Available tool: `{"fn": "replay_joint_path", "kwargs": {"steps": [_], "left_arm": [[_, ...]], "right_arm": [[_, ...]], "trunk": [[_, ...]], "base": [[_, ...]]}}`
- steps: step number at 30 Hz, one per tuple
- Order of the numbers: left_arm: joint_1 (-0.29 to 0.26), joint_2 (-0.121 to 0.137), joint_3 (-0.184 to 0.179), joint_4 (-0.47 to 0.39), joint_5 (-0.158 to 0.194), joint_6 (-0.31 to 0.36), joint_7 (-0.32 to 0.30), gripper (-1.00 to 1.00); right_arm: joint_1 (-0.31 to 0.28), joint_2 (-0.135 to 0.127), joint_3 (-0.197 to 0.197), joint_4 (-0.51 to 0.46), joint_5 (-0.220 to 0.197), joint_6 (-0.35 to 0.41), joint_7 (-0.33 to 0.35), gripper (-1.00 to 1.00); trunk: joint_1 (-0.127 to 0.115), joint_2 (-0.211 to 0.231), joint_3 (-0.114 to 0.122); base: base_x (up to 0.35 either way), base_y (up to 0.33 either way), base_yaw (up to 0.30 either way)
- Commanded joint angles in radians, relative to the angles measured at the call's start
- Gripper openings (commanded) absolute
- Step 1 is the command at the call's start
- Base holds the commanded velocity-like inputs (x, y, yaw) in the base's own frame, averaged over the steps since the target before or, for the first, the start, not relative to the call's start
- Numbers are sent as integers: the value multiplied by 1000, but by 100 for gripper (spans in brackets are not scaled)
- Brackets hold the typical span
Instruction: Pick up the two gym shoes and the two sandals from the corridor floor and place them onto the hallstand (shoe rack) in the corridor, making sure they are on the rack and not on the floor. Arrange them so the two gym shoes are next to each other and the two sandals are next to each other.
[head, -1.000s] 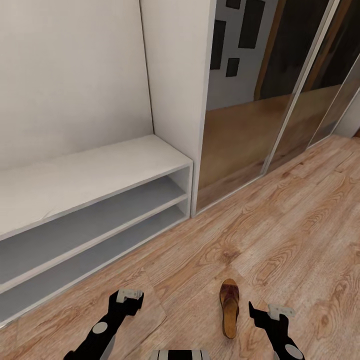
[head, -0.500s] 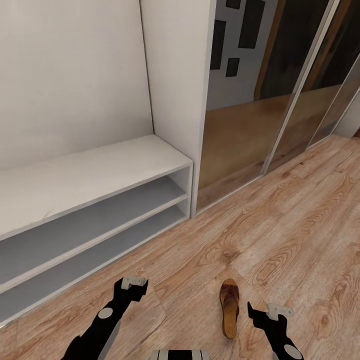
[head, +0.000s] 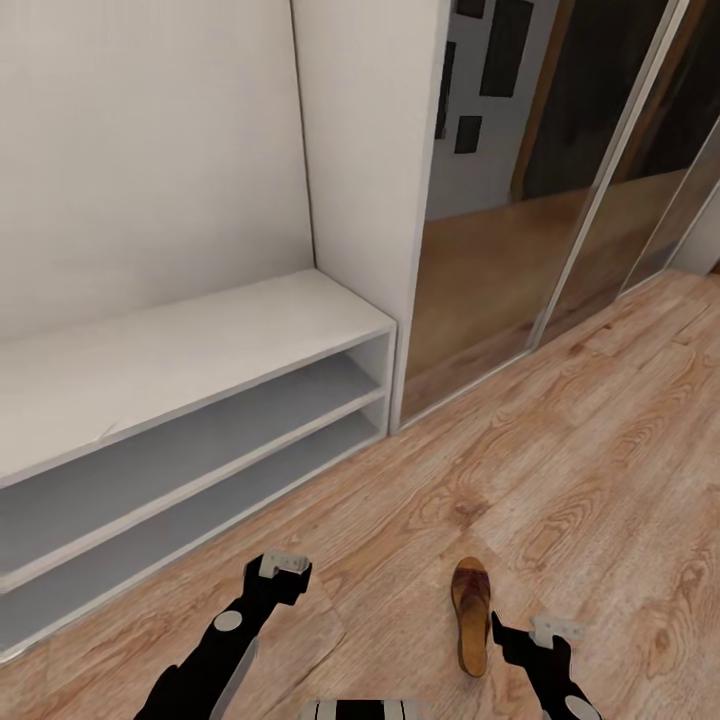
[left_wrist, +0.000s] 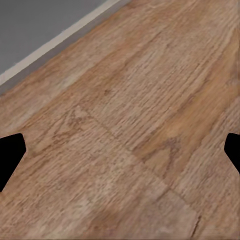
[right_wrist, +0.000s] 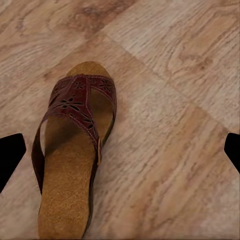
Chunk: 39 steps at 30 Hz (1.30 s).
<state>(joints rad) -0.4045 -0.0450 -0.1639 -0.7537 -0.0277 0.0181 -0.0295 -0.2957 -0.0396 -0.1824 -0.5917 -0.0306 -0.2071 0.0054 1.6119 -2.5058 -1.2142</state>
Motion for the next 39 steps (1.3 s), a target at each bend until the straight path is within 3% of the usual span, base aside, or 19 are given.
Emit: {"fn": "replay_joint_path", "kwargs": {"steps": [1,15,31,39], "left_arm": [[0,0,-1,-1,-3,3,-3,100],[-2,6,-6,-1,-6,4,-2,100],[-1,5,-8,-11,-5,-1,-3,100],[-1,11,-6,-75,-2,5,-3,100]], "right_arm": [[0,0,-1,1,-3,-3,1,100],[0,1,0,4,-3,-3,1,100],[0,1,-2,3,-5,-5,-2,100],[0,1,-2,3,-5,-5,-6,100]], "trunk": [[0,0,-1],[0,0,-1],[0,0,-5],[0,0,-5]], "base": [[0,257,0],[0,263,0],[0,6,-87],[0,0,-10]]}}
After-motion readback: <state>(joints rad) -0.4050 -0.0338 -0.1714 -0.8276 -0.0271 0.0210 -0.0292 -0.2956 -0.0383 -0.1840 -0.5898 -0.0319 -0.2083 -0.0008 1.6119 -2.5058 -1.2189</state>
